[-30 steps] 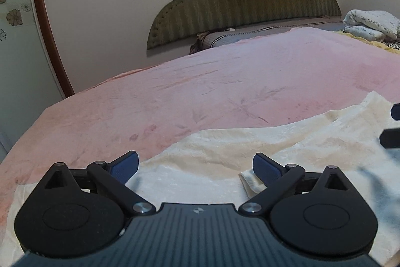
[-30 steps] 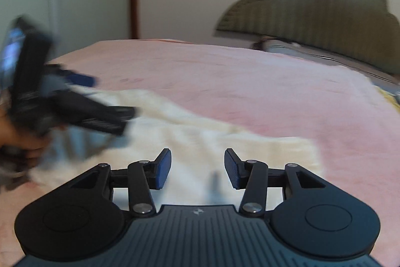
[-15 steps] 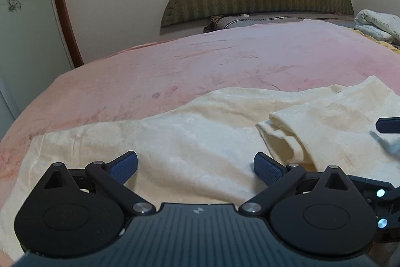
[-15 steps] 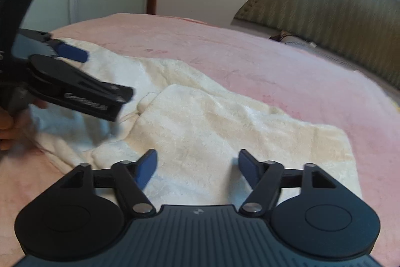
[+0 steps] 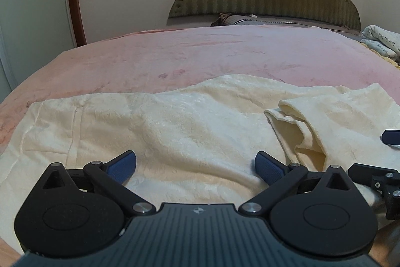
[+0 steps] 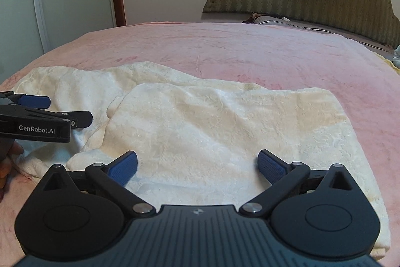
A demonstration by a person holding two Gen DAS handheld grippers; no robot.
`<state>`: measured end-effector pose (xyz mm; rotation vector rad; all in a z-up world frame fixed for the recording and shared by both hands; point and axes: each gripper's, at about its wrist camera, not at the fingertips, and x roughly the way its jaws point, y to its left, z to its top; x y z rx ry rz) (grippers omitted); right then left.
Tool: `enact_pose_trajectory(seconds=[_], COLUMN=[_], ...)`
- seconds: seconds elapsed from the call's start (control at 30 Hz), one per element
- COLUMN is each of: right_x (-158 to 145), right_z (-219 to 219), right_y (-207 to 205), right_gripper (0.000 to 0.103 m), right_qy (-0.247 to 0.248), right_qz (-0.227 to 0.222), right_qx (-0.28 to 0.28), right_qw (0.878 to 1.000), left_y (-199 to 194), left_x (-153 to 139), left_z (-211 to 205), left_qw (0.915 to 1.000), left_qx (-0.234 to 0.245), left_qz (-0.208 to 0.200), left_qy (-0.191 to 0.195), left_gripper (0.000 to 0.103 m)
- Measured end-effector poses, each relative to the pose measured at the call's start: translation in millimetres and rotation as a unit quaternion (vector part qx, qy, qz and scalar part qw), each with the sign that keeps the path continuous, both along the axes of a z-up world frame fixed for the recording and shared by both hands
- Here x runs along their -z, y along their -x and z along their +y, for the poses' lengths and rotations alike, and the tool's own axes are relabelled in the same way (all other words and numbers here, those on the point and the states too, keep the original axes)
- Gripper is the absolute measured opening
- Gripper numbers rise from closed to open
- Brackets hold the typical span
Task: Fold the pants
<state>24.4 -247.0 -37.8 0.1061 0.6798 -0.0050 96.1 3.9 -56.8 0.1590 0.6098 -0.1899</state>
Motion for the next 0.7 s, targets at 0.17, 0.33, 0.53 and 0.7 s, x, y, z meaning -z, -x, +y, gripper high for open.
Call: enact_pose_trajectory(seconds=[0.17,0.33,0.53,0.7], right_x=[-1.0,-0.8,-0.6,-0.1], right_z=[0.4,1.6,1.0,0.6], right_y=[-3.3,-3.6,-3.9,-2.9], right_gripper=[0.103,0.103,0.103,0.103], right_qy=[-0.001,0.001,-0.003,-0.003], right_qz=[0.001,0.001,0.000,0.000], right_qx=[0.000,0.001,0.002,0.002], right_qw=[1.000,1.000,1.000,1.000], left_y=[-1.7,-2.0,-3.5,-4.1], left_x=[0.5,1.1,2.0,2.2], left_z=[0.6,0.3,1.7,1.5], left_qw=[1.0000,1.0000,0.9999,0.9999], left_qx=[-0.001,-0.002,-0.002,-0.002], left_qz=[0.005,0.007,0.010,0.011], left_qy=[0.003,0.001,0.009,0.009], left_gripper=[0.103,0.103,0.103,0.103])
